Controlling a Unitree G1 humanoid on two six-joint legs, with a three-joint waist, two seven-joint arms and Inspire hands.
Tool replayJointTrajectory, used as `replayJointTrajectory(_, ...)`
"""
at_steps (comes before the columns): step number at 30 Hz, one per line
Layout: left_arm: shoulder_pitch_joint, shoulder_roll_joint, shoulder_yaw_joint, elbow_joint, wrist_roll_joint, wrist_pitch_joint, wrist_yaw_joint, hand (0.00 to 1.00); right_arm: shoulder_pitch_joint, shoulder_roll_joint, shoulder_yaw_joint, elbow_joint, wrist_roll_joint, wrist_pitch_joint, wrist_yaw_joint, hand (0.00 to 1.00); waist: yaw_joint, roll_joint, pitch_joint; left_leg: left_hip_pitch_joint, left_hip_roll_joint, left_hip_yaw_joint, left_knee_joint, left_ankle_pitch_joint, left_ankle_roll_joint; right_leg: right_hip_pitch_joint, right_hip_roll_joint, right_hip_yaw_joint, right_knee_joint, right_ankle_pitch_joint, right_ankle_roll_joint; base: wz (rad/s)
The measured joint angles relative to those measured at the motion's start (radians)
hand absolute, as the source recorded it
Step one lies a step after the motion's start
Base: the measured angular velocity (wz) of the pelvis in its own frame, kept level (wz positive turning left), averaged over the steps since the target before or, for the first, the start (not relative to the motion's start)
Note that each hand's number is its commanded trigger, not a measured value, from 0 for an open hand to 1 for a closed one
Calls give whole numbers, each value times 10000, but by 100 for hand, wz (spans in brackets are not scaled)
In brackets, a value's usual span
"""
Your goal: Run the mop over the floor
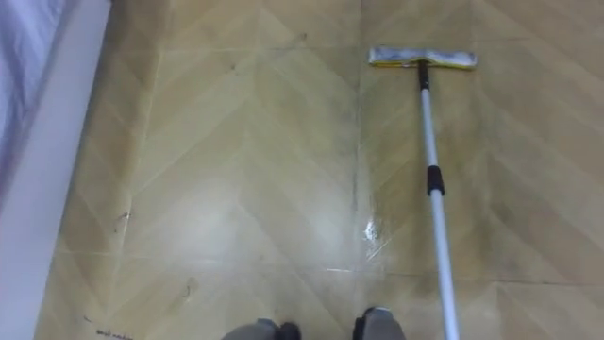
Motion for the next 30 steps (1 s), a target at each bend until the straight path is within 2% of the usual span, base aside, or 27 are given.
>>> replayJointTrajectory(1, -2, 6, -6, 3, -23, 2, -13, 0, -482, -128, -41, 34, 142, 107, 57, 100, 107, -103, 67, -174, 100, -114, 344, -30, -86, -24, 79, -134, 143, -106, -119, 17)
replayJointTrajectory(2, -1, 28, -45, 3, -140, 6, -11, 0, -702, -192, -53, 52, 310, 128, 90, 100, 129, -148, 95, -283, 111, -193, 570, -34, -106, -28, 73, -197, 242, -205, -175, 29)
replayJointTrajectory(3, 1, 136, -91, -10, -252, 15, -21, 0, -1179, -346, -98, 112, 479, 227, 158, 100, 246, -286, 126, -475, 173, -192, 936, -27, -124, -73, 87, -295, 467, -386, -275, 22)
replayJointTrajectory(4, 8, 266, -104, -45, -393, 2, -12, 0, -1612, -549, -132, 124, 704, 256, 227, 100, 523, -486, 100, -648, 353, -11, 1194, -8, -170, -190, 159, -306, 627, -455, -366, 14)
replayJointTrajectory(6, 10, 413, -106, -50, -393, 6, 2, 0, -2386, -937, -269, 112, 837, 198, 341, 100, 654, -646, 128, -848, 467, 74, 1375, 40, -260, -317, 181, -402, 785, -522, -487, 13)
replayJointTrajectory(8, 43, 549, -218, -67, -464, 11, 5, 0, -2973, -1250, -256, 41, 981, 24, 386, 100, 718, -696, 119, -928, 547, 89, 1459, 100, -368, -324, 226, -497, 790, -544, -531, 22)
replayJointTrajectory(10, 127, 656, -168, -76, -485, 17, -21, 0, -3485, -1465, -338, -61, 1173, -47, 588, 100, 928, -764, 103, -1047, 648, 220, 1582, 266, -640, -153, 265, -489, 744, -544, -594, 11)
replayJointTrajectory(11, 153, 654, -131, -85, -418, 20, -64, 0, -3557, -1498, -422, -60, 1185, -37, 632, 100, 924, -754, 93, -1068, 610, 250, 1436, 266, -653, -100, 252, -474, 709, -544, -594, 32)
replayJointTrajectory(12, 149, 658, -20, -179, -180, 79, -244, 0, -3539, -1574, -564, -44, 1188, -22, 762, 100, 883, -698, 66, -1180, 405, 299, 747, 310, -636, 46, 232, -475, 584, -547, -588, 46)
replayJointTrajectory(13, 138, 700, 26, -241, -52, 104, -419, 0, -3325, -1562, -614, -36, 1202, -24, 788, 100, 903, -684, 75, -1208, 173, 356, 104, 609, -299, 260, 220, -464, 501, -587, -515, 44)
replayJointTrajectory(14, 133, 707, 20, -226, -44, 108, -471, 0, -3183, -1514, -624, -31, 1254, -28, 793, 100, 911, -684, 71, -1147, 71, 395, 39, 780, -146, 410, 211, -464, 431, -615, -464, 32)
replayJointTrajectory(15, 129, 706, 21, -194, -62, 157, -600, 0, -2820, -1440, -682, -6, 1294, -52, 904, 100, 866, -677, 63, -859, 77, 503, -47, 794, -33, 739, 205, -404, 289, -661, -363, 23)
replayJointTrajectory(16, 54, 669, 24, -203, 41, 187, -745, 0, -2259, -1430, -682, 20, 1268, -97, 985, 100, 899, -597, 53, -556, 80, 653, -117, 701, 115, 1085, 199, -343, 150, -679, -244, 24)
replayJointTrajectory(18, -198, 580, 42, 152, 164, 170, -839, 0, -1520, -1397, -679, 171, 1121, -152, 1014, 100, 891, -469, 21, -202, 56, 791, -179, 505, 298, 1385, 144, -158, 220, -689, -142, 4)
replayJointTrajectory(19, -372, 492, 96, 282, 317, 193, -834, 0, -1161, -1348, -580, 457, 909, -157, 1013, 100, 877, -377, 6, 12, -21, 907, -169, 390, 397, 1360, 101, -31, 668, -583, 43, -11)
replayJointTrajectory(20, -436, 429, 198, 317, 424, 188, -831, 0, -935, -1308, -483, 560, 709, -145, 976, 100, 844, -290, -3, 124, -64, 934, -148, 326, 443, 1359, 78, 17, 844, -522, 141, -11)
replayJointTrajectory(21, -487, 295, 353, 399, 456, 138, -793, 0, -434, -1121, -379, 650, 257, -86, 808, 100, 795, -82, -99, 302, -89, 964, -134, 199, 538, 1380, 62, 124, 1061, -368, 322, -22)
replayJointTrajectory(22, -491, 214, 415, 410, 435, 70, -785, 0, -36, -955, -372, 648, -55, -3, 651, 100, 750, -2, -151, 539, -84, 1098, -264, 138, 594, 1416, 33, 191, 1144, -210, 432, -31)
replayJointTrajectory(23, -498, 187, 438, 417, 437, 66, -773, 0, 94, -832, -371, 651, -118, 1, 623, 100, 711, 11, -159, 678, -86, 1169, -368, 135, 606, 1487, 20, 204, 1092, -172, 420, -40)
replayJointTrajectory(25, -479, 102, 515, 471, 442, 57, -702, 0, 493, -276, -372, 724, -412, -1, 624, 100, 297, 130, -81, 1326, -118, 1189, -870, 191, 677, 2203, 26, 126, 241, -149, 442, -29)
replayJointTrajectory(27, -461, 50, 578, 498, 439, 67, -538, 0, 671, -37, -373, 741, -534, -7, 705, 100, 188, 168, -83, 1821, -113, 1189, -1374, 276, 686, 2907, 121, 13, -869, -142, 444, -44)
replayJointTrajectory(29, -414, 8, 879, 545, 306, 91, -324, 0, 664, 64, -371, 735, -779, -11, 766, 100, 82, 90, -63, 2299, -153, 1184, -1966, 468, 681, 3589, 112, -296, -1865, 10, 469, -45)
replayJointTrajectory(30, -389, 10, 991, 548, 192, 117, -203, 0, 659, 68, -391, 731, -840, -10, 848, 100, -6, 2, -82, 2636, -204, 1169, -2453, 671, 670, 3953, 92, -502, -2425, 165, 486, -14)
